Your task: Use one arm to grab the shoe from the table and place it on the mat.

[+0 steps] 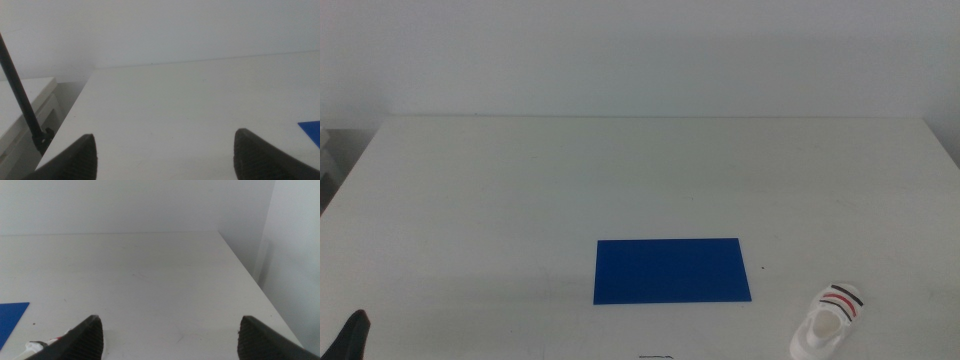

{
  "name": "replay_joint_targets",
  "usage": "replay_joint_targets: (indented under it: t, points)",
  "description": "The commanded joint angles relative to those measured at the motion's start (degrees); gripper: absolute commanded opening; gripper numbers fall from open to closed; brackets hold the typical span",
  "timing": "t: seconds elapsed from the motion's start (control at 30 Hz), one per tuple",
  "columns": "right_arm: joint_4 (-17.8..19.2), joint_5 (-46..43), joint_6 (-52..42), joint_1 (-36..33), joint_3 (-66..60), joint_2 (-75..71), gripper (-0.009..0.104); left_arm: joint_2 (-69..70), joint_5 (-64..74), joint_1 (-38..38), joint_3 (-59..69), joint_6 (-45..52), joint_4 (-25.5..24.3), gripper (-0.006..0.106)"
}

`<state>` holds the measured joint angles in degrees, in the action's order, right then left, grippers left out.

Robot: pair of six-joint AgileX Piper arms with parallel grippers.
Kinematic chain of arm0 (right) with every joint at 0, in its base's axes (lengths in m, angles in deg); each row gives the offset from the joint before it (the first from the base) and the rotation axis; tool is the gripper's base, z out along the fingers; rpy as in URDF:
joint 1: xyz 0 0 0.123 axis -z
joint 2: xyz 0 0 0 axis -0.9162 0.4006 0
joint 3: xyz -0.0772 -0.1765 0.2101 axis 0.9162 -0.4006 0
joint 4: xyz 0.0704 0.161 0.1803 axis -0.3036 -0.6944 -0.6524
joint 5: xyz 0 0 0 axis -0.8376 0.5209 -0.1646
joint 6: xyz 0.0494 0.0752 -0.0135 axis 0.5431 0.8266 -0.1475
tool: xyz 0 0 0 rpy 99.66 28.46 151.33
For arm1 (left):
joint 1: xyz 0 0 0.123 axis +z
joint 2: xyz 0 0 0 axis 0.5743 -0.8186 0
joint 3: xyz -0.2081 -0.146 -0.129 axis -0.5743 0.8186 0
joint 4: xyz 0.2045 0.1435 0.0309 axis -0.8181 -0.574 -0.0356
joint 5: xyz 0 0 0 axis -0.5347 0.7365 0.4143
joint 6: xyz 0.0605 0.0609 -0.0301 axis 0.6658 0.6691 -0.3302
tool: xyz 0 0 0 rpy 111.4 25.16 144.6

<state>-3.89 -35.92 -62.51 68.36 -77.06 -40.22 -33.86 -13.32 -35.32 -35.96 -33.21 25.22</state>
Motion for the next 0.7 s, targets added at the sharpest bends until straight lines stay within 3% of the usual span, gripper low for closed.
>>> replay_joint_targets:
  t: [0.0,0.07,0.23,0.43,0.67]
  points:
    - [0.5,-4.5,-0.5,-0.2,1.0,-1.3,0.092,1.1,-4.8,-0.2,-0.2,-0.8,0.5,0.094]
    - [0.2,-4.4,-0.5,-0.2,1.0,-1.3,0.092,1.1,-4.8,-0.2,-0.2,-0.8,0.5,0.094]
    - [-0.4,11.6,-0.5,-0.2,16.0,3.9,0.092,1.1,-4.8,-0.2,-0.2,-0.8,0.5,0.094]
    - [-0.8,25.9,-0.5,-0.2,37.3,17.4,0.092,1.1,-4.8,-0.2,-0.2,-0.8,0.5,0.094]
    - [-3.7,38.2,-0.5,-0.2,51.9,34.0,0.092,1.1,-4.8,-0.2,-0.2,-0.8,0.5,0.094]
